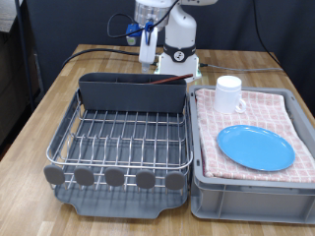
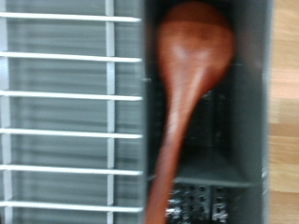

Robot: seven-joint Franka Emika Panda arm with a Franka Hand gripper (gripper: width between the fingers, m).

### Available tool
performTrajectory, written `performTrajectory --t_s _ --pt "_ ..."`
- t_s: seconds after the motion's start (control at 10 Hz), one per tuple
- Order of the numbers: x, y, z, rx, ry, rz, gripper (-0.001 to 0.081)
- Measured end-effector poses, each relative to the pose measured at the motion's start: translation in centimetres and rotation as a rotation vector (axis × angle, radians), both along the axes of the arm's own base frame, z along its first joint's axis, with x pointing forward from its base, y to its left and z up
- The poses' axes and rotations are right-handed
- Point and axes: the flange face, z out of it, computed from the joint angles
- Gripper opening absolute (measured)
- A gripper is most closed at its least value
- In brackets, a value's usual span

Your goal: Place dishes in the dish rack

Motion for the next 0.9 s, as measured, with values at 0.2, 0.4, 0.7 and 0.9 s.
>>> performTrajectory --t_s 0.2,0.4,0.7,0.9 --pt "0.8 2.9 2.2 -0.048 -0.011 0.106 0.0800" --pt "1.7 6.1 3.9 -0.055 -0.018 0.229 0.0802" --pt "2.8 10.8 6.4 -0.018 -0.019 0.368 0.0802" --pt "3.6 13.7 8.3 0.014 -0.023 0.462 0.0802"
